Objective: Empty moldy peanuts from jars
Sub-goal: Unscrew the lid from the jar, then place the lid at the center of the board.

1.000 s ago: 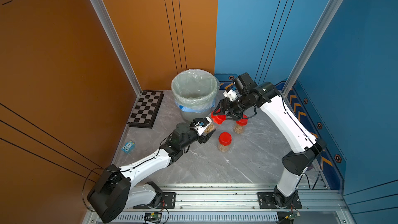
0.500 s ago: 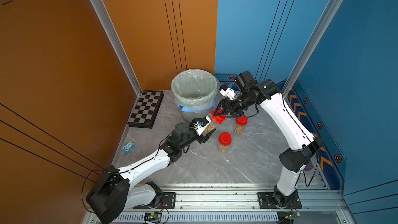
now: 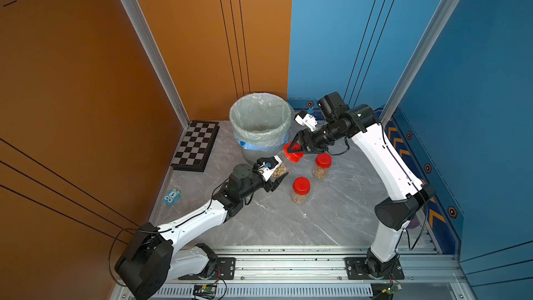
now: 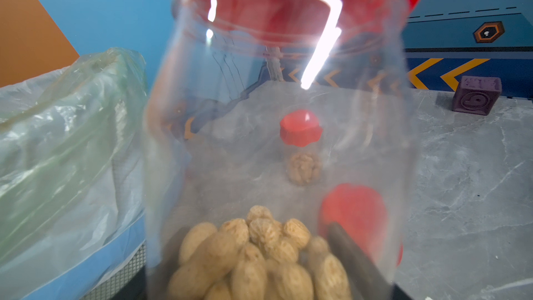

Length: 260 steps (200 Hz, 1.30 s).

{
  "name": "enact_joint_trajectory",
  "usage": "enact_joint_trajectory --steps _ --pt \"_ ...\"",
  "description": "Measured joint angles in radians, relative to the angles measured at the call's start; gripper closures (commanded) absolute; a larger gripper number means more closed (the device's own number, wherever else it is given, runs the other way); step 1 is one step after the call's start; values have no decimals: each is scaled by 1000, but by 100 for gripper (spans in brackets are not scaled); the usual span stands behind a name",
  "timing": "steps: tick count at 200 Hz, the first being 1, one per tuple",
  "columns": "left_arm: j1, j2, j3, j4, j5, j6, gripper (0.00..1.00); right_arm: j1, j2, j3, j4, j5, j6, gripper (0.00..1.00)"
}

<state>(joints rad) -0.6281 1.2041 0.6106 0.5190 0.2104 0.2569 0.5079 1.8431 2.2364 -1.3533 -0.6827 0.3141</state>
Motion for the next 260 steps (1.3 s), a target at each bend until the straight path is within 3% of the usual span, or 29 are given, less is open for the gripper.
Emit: enact_joint_trajectory --steps 54,101,173,227,260 --pt "2 -5 0 -14 0 0 47 -77 -10 -9 10 9 7 37" --pt "8 -6 0 -14 0 0 47 -158 -105 -98 31 34 19 37" --pt "36 -17 0 -15 0 -4 47 -395 -348 -528 139 85 68 37" --pt "43 -39 0 -16 -5 -13 46 -597 -377 -795 232 111 77 36" --pt "52 -41 0 -26 -8 -15 46 -662 -363 -893 292 137 83 35"
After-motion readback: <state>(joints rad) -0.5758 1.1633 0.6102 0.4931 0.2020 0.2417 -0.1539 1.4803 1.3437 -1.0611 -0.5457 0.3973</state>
